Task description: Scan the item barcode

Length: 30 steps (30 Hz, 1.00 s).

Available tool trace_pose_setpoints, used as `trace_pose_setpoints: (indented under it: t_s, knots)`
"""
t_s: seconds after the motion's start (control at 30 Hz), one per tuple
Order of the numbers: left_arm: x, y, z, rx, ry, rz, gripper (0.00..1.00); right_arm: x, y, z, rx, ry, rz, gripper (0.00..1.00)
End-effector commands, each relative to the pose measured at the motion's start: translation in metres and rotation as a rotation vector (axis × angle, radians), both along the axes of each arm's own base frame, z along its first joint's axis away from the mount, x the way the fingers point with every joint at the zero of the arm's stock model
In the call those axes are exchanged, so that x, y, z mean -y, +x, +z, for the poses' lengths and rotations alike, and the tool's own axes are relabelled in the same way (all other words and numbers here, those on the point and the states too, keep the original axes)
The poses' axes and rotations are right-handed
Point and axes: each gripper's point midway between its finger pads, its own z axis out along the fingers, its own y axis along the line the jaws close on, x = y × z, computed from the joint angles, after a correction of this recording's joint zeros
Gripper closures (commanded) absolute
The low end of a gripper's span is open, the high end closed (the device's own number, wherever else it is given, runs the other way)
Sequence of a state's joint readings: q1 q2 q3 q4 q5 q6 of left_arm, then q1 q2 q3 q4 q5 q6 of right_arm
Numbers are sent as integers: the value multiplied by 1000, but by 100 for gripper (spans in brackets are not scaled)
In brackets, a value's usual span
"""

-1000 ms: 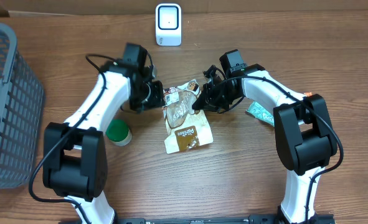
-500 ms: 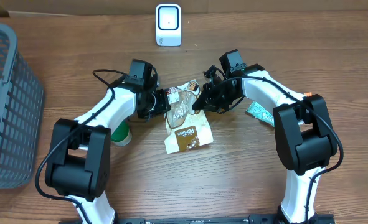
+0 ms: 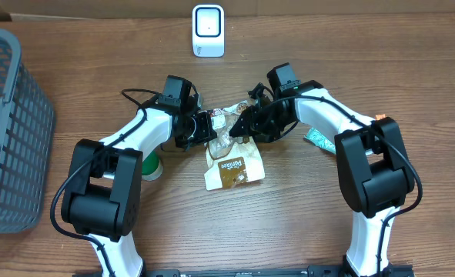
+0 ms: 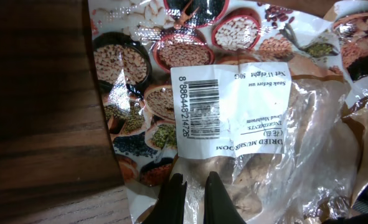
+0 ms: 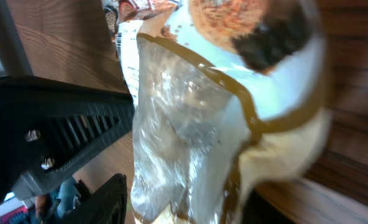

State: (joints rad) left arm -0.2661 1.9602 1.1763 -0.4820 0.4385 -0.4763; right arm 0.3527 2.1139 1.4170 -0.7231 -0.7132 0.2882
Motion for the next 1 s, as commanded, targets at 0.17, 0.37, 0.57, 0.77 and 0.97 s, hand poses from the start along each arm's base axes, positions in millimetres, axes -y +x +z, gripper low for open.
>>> trace_pose_setpoints:
  t_s: [0.17, 0.37, 0.57, 0.77, 0.97]
  knots:
    - [-8, -4, -11, -56, -6, 34, 96, -29, -19, -25, -88, -33, 2, 60]
    - [-9, -5, -11, -59, -6, 36, 96, -32, -22, -25, -91, -34, 8, 80]
    - [-9, -5, -10, -59, -12, 32, 96, -33, -19, -24, -76, -28, 8, 96]
    - [-14, -3, -8, -60, -19, 35, 96, -35, -16, -16, -40, 37, 54, 96]
    - [-22, 14, 40, 33, -3, -17, 96, -24, -10, 15, 36, 148, 114, 96]
